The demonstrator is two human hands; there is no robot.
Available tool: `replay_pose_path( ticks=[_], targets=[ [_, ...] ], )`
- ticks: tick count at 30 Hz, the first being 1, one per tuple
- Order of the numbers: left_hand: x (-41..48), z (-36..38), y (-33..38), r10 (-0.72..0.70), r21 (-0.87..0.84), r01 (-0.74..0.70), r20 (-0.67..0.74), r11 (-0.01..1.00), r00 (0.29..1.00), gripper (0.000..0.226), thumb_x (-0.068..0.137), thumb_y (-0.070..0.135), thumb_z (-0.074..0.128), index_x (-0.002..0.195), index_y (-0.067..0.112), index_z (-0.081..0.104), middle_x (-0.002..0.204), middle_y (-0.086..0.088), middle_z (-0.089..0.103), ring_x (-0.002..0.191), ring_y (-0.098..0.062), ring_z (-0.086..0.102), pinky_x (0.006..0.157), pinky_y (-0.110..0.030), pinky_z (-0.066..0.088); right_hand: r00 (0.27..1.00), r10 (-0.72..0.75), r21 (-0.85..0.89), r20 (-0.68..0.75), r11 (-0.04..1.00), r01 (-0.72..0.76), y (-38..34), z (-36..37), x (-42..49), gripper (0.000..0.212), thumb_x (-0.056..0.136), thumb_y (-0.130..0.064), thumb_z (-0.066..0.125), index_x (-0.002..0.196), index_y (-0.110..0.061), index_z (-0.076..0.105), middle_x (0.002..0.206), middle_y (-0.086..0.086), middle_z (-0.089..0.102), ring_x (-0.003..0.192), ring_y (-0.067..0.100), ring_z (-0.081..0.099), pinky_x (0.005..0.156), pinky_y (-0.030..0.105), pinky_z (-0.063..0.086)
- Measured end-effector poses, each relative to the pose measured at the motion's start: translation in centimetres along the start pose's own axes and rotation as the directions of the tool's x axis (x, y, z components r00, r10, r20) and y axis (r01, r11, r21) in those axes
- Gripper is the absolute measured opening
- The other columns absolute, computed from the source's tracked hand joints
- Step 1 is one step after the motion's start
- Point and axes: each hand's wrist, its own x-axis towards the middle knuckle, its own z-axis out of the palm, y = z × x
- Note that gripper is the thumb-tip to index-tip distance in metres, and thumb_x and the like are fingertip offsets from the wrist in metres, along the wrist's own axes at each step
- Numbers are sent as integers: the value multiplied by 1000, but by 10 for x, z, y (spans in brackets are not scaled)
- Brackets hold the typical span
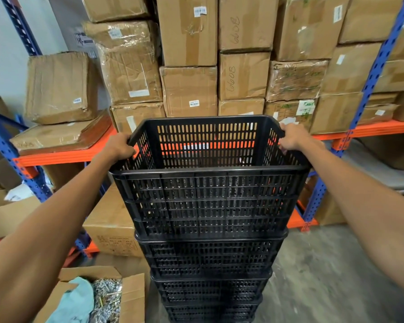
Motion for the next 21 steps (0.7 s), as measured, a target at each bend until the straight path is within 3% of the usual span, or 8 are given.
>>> replay_pose_path(
  ticks=[4,9,11,16,21],
  targets=[
    [2,5,-4,10,29,-10,-6,1000,1000,39,84,11,65,123,13,61,102,-17,64,97,-31,60,85,-33,45,1000,-25,-110,-15,994,23,0,2,-5,38,82,-18,59,119,-10,52,112,20,63,106,37,59,86,39,48],
    [3,2,3,-15,248,15,-2,969,1000,42,81,24,67,117,6,55,98,-15,63,89,-32,61,75,-37,50,997,-60,-187,-46,981,50,-4,4,-5,58,89,-27,57,141,-10,39,138,18,49,125,37,51,100,45,46],
    [6,2,7,2,309,-7,16,951,1000,53,80,28,68,124,6,48,113,-19,61,104,-35,61,85,-42,51,991,-118,-188,-62,977,104,-4,3,-6,63,91,-27,56,146,-8,33,148,14,39,133,34,43,105,46,42],
    [18,9,7,179,244,-202,114,949,977,90,82,25,72,151,2,19,154,-23,27,141,-37,31,117,-41,28,980,-175,-222,-94,964,150,-2,3,-7,47,92,-35,55,129,-7,50,126,16,59,117,34,55,92,41,48],
    [24,18,-2,171,217,-199,139,956,975,101,85,27,69,154,2,-1,161,-19,-14,150,-29,-7,123,-39,7,980,-194,-314,-43,934,171,-5,7,-7,64,93,-39,53,143,-2,36,147,17,42,129,36,47,102,45,43]
  ],
)
